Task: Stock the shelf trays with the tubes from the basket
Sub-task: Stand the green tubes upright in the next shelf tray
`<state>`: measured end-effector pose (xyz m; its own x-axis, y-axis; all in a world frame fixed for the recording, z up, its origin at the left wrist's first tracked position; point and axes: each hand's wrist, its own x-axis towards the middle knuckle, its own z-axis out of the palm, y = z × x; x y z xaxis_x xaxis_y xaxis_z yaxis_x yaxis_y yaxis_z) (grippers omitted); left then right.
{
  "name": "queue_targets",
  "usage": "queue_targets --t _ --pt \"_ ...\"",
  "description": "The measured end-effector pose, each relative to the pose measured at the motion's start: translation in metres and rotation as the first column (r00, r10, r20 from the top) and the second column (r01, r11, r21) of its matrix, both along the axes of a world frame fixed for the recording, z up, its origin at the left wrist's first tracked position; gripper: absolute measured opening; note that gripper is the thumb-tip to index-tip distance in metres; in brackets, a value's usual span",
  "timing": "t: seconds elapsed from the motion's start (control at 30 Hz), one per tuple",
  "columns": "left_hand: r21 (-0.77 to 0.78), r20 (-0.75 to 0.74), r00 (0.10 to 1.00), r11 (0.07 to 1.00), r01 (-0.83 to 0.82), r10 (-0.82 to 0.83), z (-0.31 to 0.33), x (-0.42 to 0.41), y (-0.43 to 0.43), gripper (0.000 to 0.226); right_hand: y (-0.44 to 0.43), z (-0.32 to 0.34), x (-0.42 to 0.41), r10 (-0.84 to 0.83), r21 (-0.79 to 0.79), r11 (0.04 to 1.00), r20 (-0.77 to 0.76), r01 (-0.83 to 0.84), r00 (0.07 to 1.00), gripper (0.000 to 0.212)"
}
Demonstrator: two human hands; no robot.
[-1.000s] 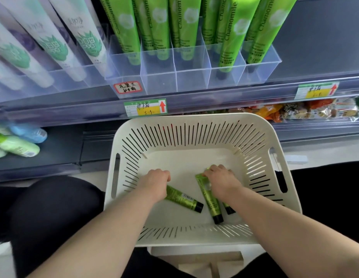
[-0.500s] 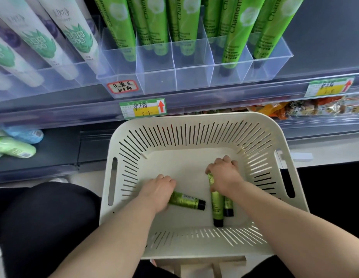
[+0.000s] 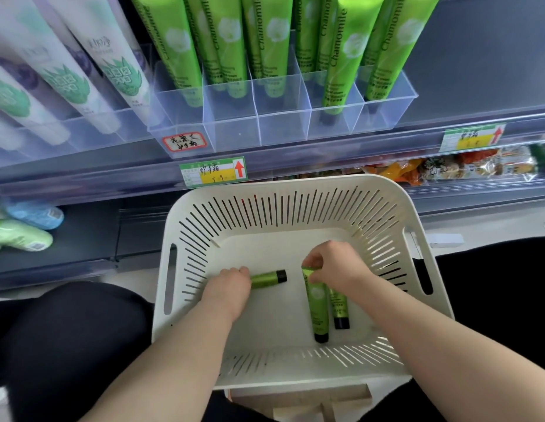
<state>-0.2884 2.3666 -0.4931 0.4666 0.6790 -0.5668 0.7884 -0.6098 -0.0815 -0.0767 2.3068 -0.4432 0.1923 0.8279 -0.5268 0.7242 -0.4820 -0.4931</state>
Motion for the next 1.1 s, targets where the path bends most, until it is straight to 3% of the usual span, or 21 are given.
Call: queue_targets --t 0.1,0.2,0.3,0.43,0.67,0.83,1.1 --pt "-0.064 0.065 0.991 0.991 -0.116 0.121 0.007 -0.001 0.002 0.032 0.005 0.013 -0.002 -0.017 0.109 0.994 -0.013 0.018 1.0 0.034" --pt "-0.07 0.27 0.935 0.973 -0.219 0.23 0.022 0.003 0.005 0.024 0.006 0.03 -0.001 -0.006 0.233 0.972 0.043 -0.004 0.999 0.021" --pt "-0.082 0.538 0.775 0.936 -0.343 0.331 0.045 0.009 0.011 0.023 0.003 0.047 -0.001 0.032 0.288 0.955 0.123 -0.067 0.992 0.018" --pt "-0.118 0.725 0.557 0.87 -0.479 0.406 0.082 0.016 0.017 0.015 -0.001 0.074 -0.001 0.018 0.374 0.923 0.184 -0.087 0.983 0.018" --pt "0.052 0.906 0.406 0.918 -0.393 0.122 0.172 0.027 0.023 0.016 0.007 0.139 0.001 -0.067 0.572 0.818 0.2 -0.061 0.977 0.019" --pt "0.094 0.974 0.224 0.871 -0.483 0.02 0.253 0.035 0.041 0.016 0.019 0.195 0.004 -0.094 0.691 0.717 0.229 -0.093 0.969 0.017" --pt "0.264 0.957 0.256 0.782 -0.565 -0.138 0.328 0.034 0.075 0.02 0.066 0.276 -0.004 -0.213 0.898 0.41 0.267 -0.163 0.94 0.019"
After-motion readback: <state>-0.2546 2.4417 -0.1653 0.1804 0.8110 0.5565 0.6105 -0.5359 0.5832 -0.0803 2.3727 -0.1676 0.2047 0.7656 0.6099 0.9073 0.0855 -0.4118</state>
